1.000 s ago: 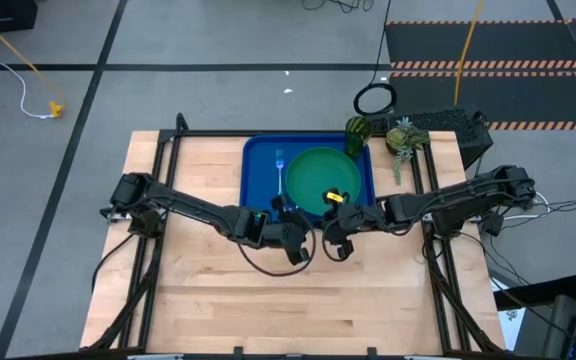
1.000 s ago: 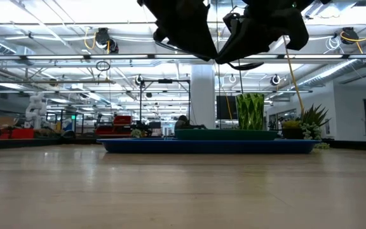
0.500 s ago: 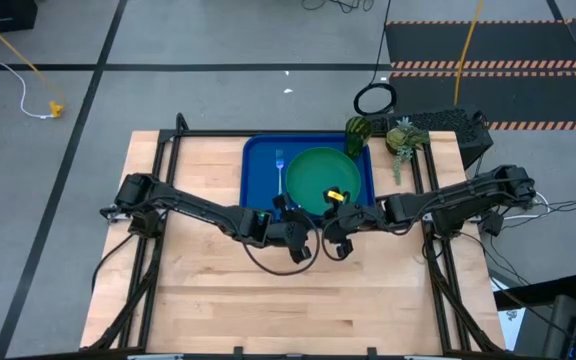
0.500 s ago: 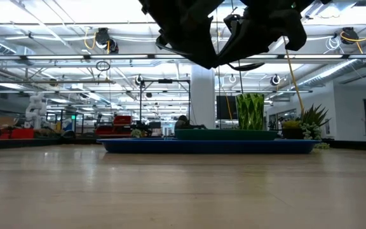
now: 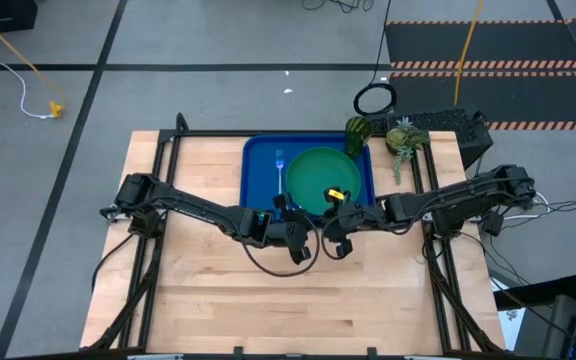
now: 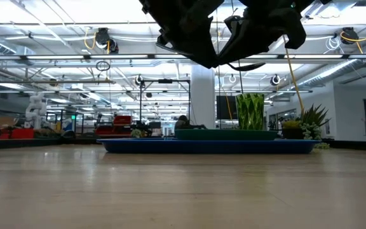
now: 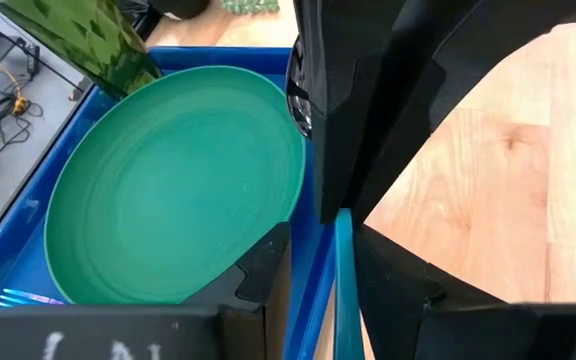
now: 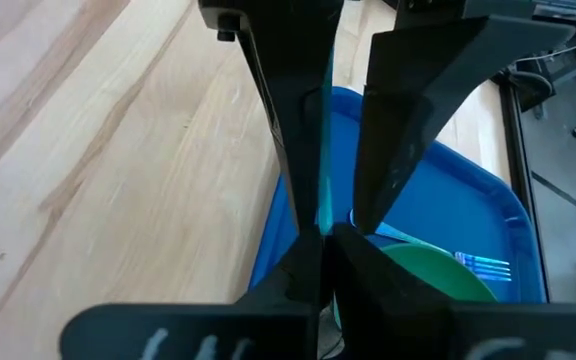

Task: Pick and place plate/cup/fork/spoon on tray
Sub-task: Put the light blue spoon on the blue serving tray to the left of the blue fork

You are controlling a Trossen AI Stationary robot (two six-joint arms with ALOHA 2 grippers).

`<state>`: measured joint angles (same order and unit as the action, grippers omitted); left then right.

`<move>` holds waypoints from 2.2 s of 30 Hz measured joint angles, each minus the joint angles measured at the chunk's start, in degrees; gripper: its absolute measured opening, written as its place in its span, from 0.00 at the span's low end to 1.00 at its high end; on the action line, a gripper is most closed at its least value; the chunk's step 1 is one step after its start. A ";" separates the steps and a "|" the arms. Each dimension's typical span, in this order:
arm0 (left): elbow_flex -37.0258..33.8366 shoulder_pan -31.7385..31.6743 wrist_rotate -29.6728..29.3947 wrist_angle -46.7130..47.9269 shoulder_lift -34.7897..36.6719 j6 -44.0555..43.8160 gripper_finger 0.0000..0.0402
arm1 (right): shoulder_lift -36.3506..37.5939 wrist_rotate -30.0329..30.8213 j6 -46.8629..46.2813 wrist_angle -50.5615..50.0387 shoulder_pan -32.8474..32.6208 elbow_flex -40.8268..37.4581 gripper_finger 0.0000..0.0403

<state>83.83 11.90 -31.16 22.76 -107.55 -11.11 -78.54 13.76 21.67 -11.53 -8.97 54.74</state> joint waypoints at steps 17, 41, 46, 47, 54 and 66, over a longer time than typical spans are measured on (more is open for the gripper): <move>0.00 0.00 1.36 0.04 0.00 0.94 0.05 | 0.06 -0.09 -0.02 0.07 0.00 0.00 0.07; 0.00 -12.74 -9.02 25.27 0.02 -26.50 0.06 | 20.11 11.76 -8.63 -20.52 0.00 0.00 0.22; 0.00 -17.29 -9.84 30.88 -0.20 -35.99 0.03 | 22.92 11.76 -9.05 -22.11 0.00 -0.17 0.22; 0.00 -17.97 -10.02 31.40 -0.26 -37.50 0.03 | 23.39 11.76 -9.05 -21.91 0.00 -0.47 0.22; -5.19 -21.97 -10.54 29.51 -0.31 -45.61 0.05 | 26.00 11.75 -9.03 -21.71 0.00 -2.77 0.22; -17.72 -26.03 -6.23 8.52 -0.39 -49.73 0.05 | 27.50 11.74 -7.16 -18.81 0.00 -3.13 0.22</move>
<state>66.11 -14.13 -37.39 31.28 -107.94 -60.85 -51.05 25.50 14.51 -30.34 -8.97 51.62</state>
